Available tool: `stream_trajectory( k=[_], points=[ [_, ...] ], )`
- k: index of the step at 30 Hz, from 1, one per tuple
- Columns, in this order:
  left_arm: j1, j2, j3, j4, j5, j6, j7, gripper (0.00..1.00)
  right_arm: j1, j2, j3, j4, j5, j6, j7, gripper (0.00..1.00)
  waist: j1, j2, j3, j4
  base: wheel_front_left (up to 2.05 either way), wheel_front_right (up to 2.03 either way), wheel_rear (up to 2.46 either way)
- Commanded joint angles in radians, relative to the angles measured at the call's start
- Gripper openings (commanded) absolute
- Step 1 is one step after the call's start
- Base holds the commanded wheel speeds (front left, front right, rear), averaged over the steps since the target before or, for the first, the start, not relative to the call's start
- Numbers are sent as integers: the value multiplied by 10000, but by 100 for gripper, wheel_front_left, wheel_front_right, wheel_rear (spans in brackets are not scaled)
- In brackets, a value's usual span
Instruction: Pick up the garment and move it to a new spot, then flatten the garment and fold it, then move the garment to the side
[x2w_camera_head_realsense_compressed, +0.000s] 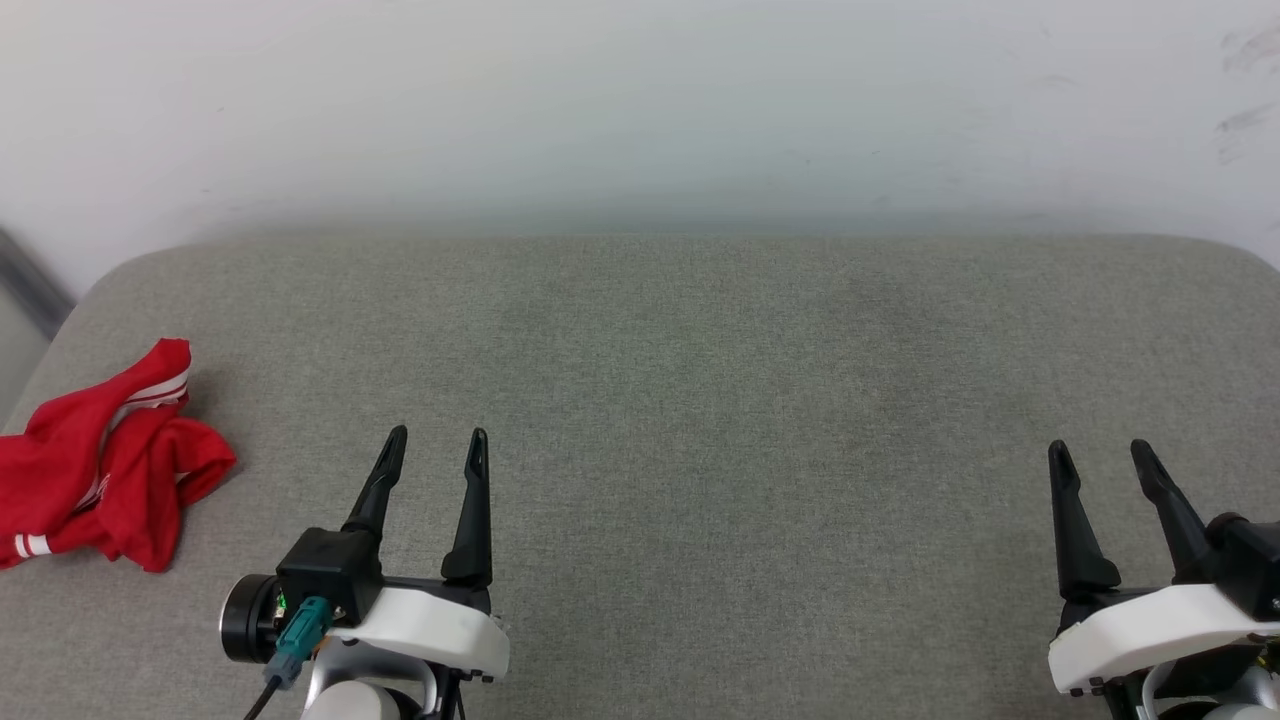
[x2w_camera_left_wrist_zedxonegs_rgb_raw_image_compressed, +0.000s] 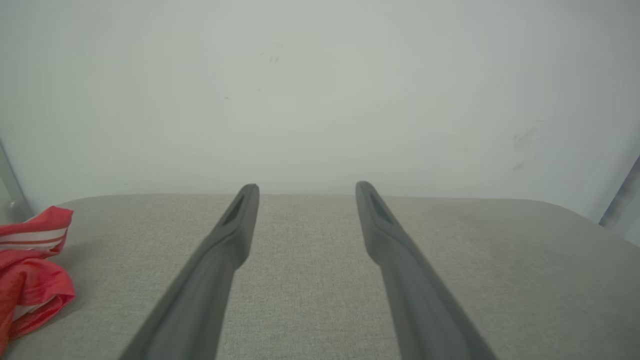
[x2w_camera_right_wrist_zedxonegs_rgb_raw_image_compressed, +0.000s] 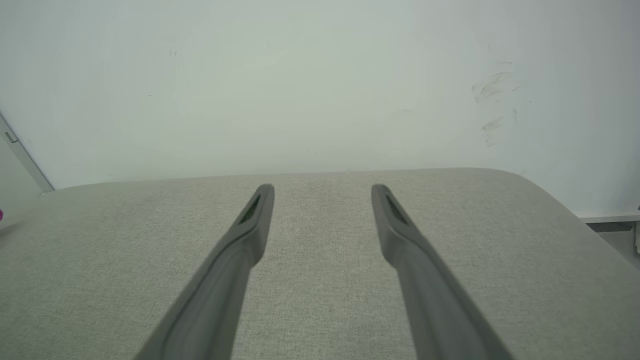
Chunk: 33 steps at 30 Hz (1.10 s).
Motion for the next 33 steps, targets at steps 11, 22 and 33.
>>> stream_trajectory(
  k=[11,22,33],
  points=[
    [-164,23,-8,152,389,89,-201,100,117,2,-63,33,-465,-3,-27,100,0,0,19,25,0,0,0],
    [-279,23,63,423,-27,7,-201,100,110,4,-114,168,-228,-3,-173,100,0,0,7,202,0,0,0],
    [-506,44,245,814,338,-48,-201,100,197,5,71,-385,-502,-3,-110,100,0,0,100,1719,0,0,0]
  ],
)
